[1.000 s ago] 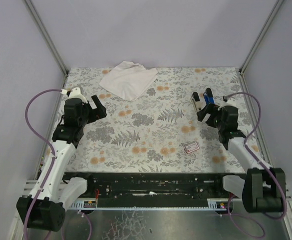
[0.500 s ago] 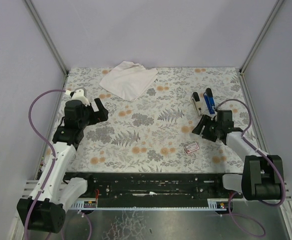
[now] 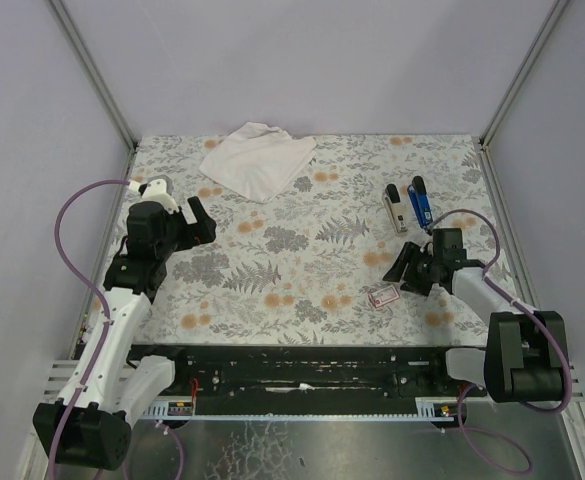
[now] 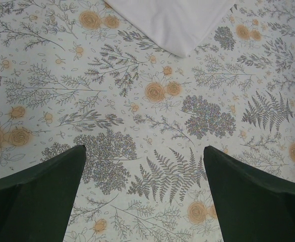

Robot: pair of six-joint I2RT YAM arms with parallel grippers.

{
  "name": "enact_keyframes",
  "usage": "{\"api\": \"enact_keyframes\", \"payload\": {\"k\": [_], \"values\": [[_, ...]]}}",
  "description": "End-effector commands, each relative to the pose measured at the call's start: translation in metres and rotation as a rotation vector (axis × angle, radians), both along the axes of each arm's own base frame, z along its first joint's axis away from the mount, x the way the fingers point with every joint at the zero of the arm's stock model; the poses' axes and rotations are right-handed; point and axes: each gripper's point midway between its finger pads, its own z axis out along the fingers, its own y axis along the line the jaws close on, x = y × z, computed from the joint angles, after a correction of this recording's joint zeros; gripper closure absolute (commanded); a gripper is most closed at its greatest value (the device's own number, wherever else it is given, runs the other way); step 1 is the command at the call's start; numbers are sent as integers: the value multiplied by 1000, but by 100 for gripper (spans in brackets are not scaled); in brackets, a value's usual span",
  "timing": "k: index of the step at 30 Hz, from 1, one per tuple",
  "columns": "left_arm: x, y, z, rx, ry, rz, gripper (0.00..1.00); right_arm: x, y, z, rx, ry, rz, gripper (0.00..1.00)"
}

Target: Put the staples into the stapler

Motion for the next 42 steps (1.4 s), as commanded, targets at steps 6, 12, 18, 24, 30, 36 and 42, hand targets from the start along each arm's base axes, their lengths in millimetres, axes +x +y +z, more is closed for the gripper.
{"api": "enact_keyframes", "payload": {"k": [6,12,18,24,30,36,42], "values": [[4,1,9,7,-54,-1,0,-18,4,0,10,38,26,47],[4,1,7,0,-41,3,0,-24,12,-1,52,60,51,53],[2,-13,6,-45,-31,-43,1,-38,30,1,135,78,95,55],[-14,-82,-5,-224,21,-195,7,-44,59,1,153,87,166,56],[-40,-173,-36,-443,117,-408,12,-35,77,6,161,36,188,57],[-47,-255,-46,-424,153,-634,26,-27,50,12,-8,-18,146,54],[-53,-324,-91,-353,278,-791,49,-21,26,22,-116,-92,70,51]]}}
